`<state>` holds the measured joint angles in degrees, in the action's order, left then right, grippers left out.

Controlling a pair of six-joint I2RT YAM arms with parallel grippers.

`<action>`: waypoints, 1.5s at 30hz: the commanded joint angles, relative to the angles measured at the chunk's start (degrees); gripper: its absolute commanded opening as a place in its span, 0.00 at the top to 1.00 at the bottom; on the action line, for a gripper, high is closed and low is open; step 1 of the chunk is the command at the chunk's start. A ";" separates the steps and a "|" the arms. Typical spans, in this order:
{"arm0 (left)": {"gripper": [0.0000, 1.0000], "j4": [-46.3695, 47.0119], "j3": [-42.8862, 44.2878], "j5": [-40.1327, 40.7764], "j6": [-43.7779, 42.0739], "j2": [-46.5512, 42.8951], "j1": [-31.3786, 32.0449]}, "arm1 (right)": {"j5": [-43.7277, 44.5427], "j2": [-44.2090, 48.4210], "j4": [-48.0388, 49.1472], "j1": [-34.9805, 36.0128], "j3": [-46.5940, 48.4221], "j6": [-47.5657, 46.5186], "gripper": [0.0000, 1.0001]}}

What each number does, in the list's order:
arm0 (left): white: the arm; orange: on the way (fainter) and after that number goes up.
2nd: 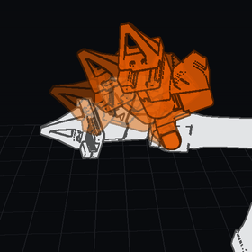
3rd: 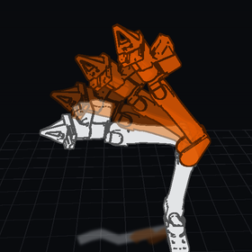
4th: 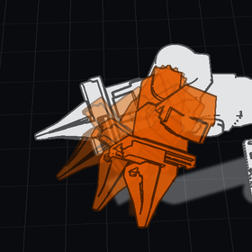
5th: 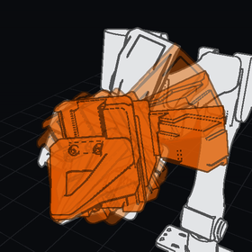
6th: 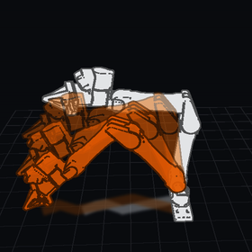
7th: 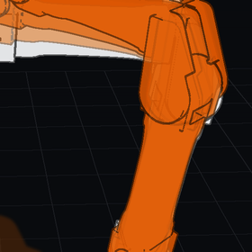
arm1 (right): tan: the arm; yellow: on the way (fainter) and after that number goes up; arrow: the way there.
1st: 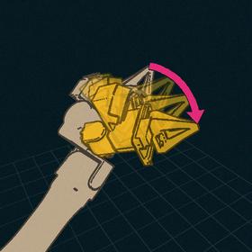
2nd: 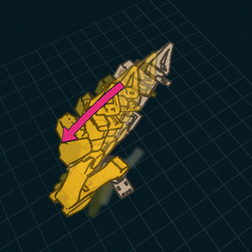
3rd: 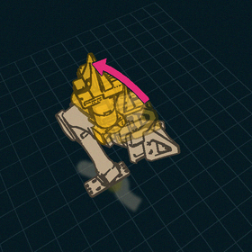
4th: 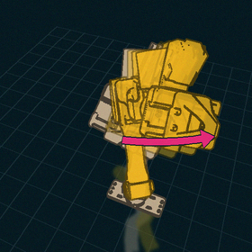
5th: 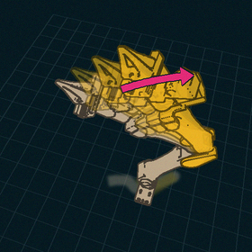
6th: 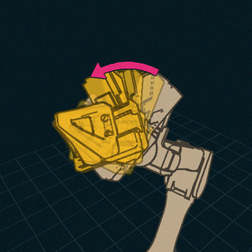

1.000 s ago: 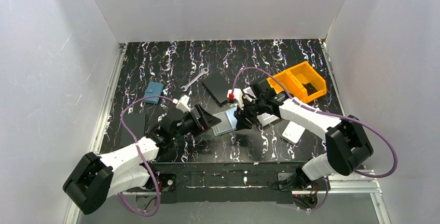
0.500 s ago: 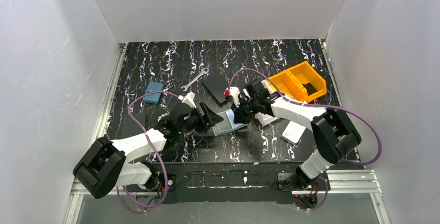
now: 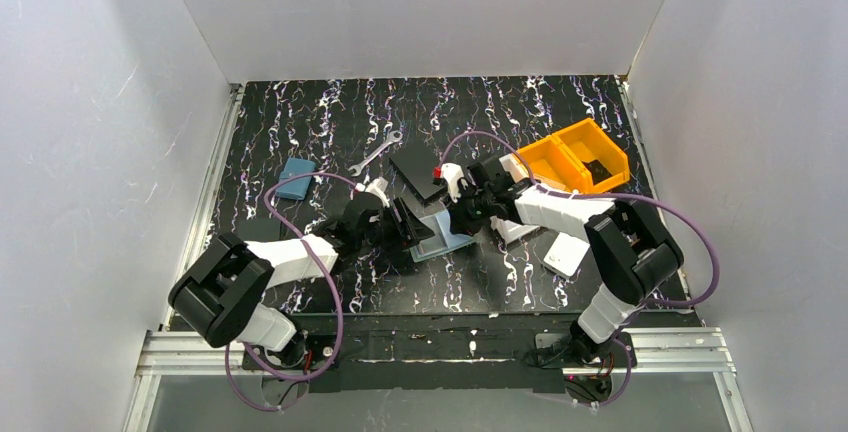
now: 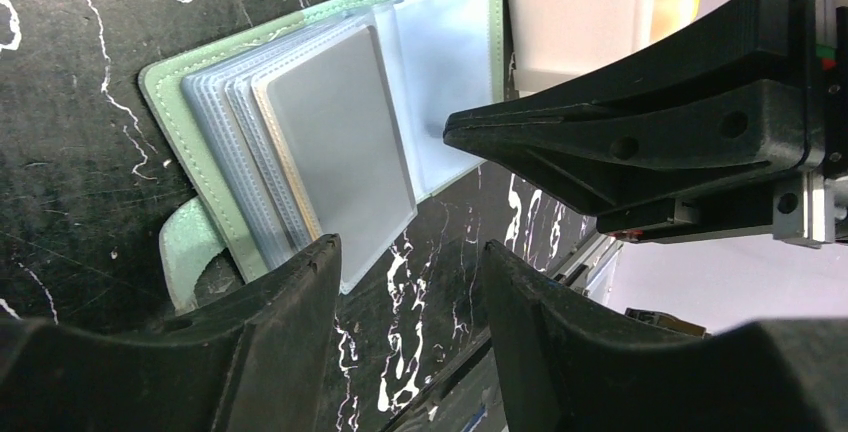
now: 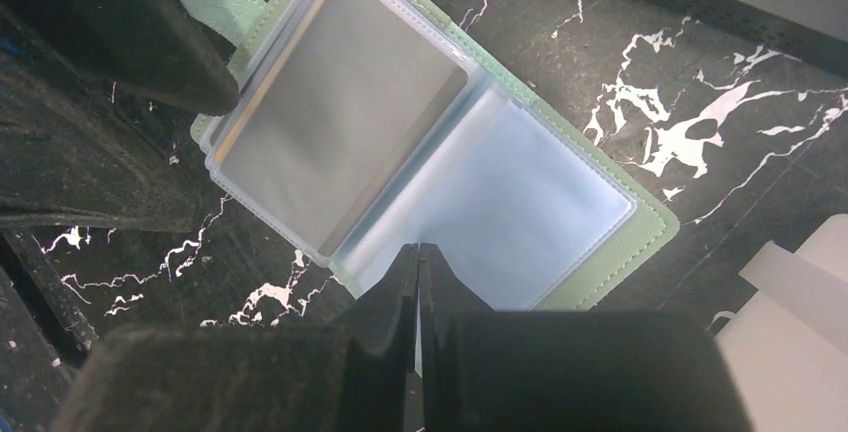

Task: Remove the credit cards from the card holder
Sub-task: Remove the credit card from the card holder.

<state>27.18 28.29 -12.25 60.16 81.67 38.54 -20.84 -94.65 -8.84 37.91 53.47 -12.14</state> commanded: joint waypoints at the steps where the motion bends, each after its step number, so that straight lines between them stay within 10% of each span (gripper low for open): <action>1: 0.48 0.34 1.27 1.17 -0.84 0.24 0.23 | 1.05 -1.28 2.95 0.19 0.93 3.10 0.94; 45: 0.60 -1.48 4.80 -1.67 -1.53 1.46 0.25 | -1.87 -7.40 -0.74 -0.73 3.13 3.19 0.94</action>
<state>26.06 30.52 -13.06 60.86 84.86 38.54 -23.11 -100.49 -7.16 37.52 55.86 -8.91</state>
